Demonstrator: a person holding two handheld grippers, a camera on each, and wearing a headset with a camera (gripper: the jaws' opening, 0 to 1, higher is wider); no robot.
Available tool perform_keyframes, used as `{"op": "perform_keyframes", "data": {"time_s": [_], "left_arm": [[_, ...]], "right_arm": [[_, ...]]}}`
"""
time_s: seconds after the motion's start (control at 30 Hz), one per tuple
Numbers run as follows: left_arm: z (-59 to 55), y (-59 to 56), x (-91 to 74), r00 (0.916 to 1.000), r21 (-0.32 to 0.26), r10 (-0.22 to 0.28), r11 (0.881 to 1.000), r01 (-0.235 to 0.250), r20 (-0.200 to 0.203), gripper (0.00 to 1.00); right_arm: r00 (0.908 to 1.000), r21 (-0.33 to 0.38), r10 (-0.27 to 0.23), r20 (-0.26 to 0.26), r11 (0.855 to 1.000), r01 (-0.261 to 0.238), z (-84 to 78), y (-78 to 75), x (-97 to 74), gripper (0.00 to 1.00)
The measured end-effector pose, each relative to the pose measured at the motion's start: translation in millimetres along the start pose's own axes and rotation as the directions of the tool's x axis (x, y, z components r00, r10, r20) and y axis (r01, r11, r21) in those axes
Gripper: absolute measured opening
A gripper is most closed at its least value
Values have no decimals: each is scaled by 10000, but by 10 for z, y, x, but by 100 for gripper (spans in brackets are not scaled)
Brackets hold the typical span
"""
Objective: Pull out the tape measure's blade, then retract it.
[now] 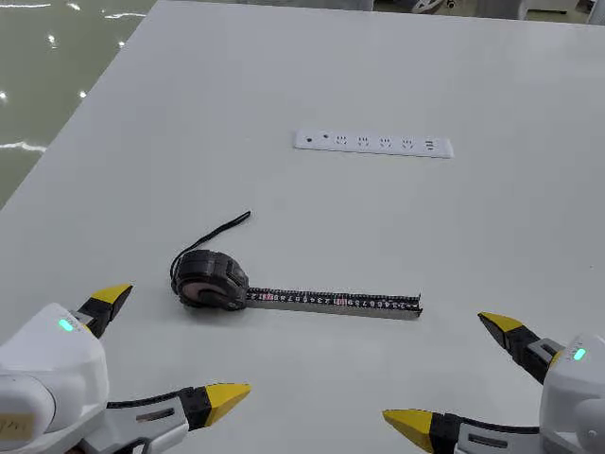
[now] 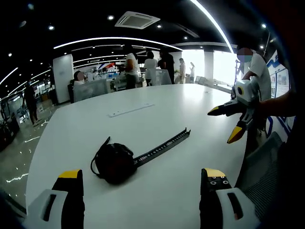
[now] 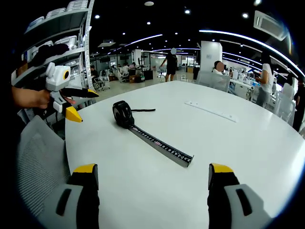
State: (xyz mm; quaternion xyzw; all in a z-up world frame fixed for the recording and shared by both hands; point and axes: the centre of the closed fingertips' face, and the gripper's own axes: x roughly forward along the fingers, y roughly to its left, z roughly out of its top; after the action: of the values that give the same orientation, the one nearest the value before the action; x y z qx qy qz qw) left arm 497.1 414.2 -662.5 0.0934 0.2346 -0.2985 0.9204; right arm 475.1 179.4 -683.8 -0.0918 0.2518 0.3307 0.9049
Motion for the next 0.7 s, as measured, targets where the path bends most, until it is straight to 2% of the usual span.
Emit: {"op": "perform_keyframes", "data": {"time_s": [0.37,0.53,0.6,0.7], "left_arm": [[57,106,94,9974,-243,718,9971,-717,-3,100],[93,143,156,9944,-512,1059,9931,-1058,-7,100],[114,159,185,9926,-565,1212,9910,-1210,0,100],[143,178,226,9910,-697,1337,9887,-1330,56,99]], "right_arm": [[9997,-348,257,-17,9991,-257,35,-166,-36,96],[9977,-515,666,-155,9964,-673,16,-212,-30,93],[9967,-764,810,-43,9938,-811,32,-231,-26,89],[9945,-697,1033,-151,9921,-1041,24,-263,-6,88]]}}
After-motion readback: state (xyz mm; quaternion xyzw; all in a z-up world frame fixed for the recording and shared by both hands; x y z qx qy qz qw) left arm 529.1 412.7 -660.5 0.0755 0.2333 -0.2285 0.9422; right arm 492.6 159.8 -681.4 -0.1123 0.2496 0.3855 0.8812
